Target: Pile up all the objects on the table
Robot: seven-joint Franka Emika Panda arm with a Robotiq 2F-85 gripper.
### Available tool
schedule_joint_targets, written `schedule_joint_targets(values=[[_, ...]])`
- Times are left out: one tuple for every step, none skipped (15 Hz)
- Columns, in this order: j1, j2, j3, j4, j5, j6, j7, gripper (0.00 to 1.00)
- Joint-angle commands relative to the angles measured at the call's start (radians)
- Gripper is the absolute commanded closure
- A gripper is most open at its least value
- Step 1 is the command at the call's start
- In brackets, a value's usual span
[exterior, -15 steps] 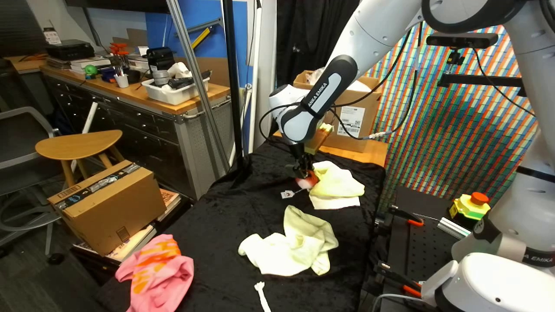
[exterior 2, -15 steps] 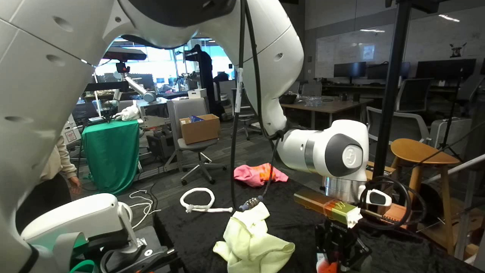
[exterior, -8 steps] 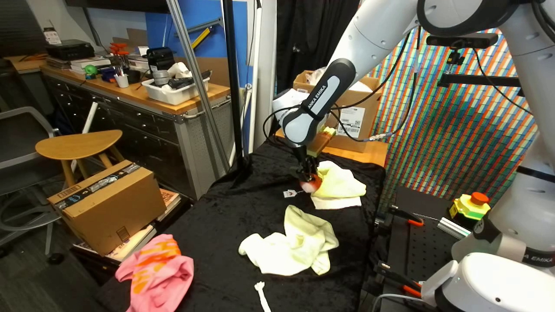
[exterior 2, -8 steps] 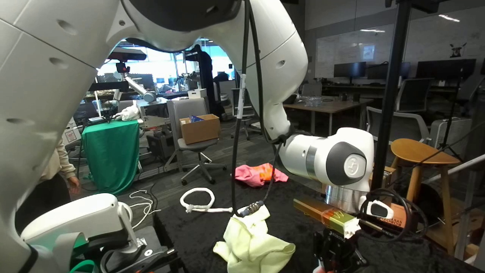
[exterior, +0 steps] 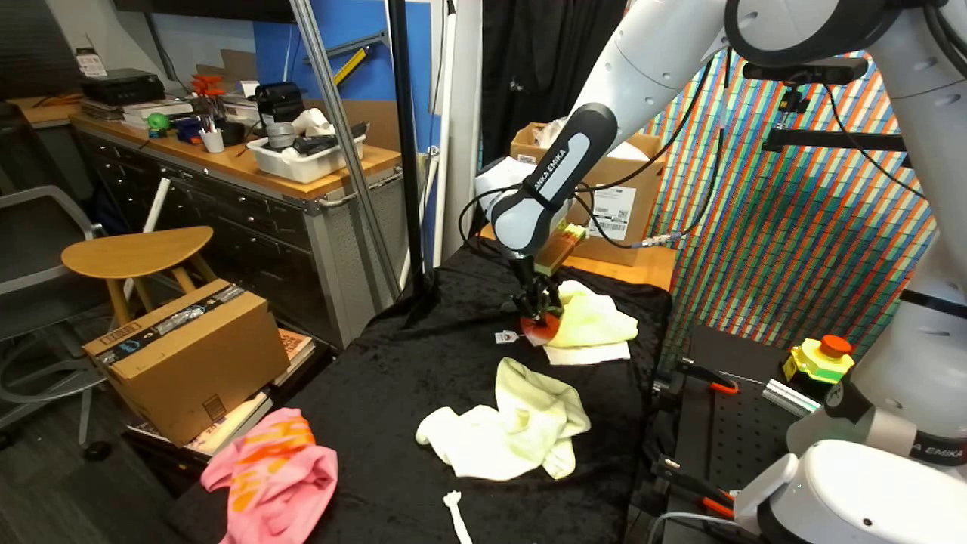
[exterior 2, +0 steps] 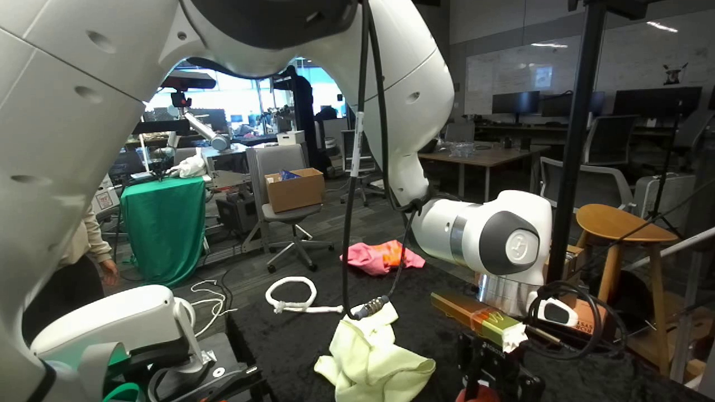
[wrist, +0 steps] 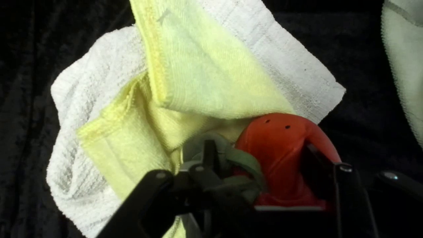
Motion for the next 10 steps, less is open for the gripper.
schedule_joint_targets(values=[[0.000,-0.022,0.000,-0.014,0.011,-0.006,-0.004,0.01],[0.002,-0.030,0.000,-0.019,0.008,-0.005,-0.006,0.00],[0.005,-0.034,-0.001,-0.023,0.005,-0.001,-0.002,0.00],[0.006,-0.039,-0.001,-0.025,0.003,0.000,-0.004,0.00],[0.012,-0.050,-0.003,-0.032,-0.004,0.002,-0.001,0.00],[0.016,-0.057,-0.005,-0.035,-0.007,0.002,0.002,0.00],[0.024,-0.066,-0.006,-0.039,-0.015,0.005,0.007,0.00],[0.029,-0.075,-0.008,-0.043,-0.022,0.005,0.011,0.00],[0.037,-0.088,-0.010,-0.049,-0.032,0.005,0.014,0.01],[0.044,-0.099,-0.011,-0.053,-0.041,0.006,0.016,0.00]])
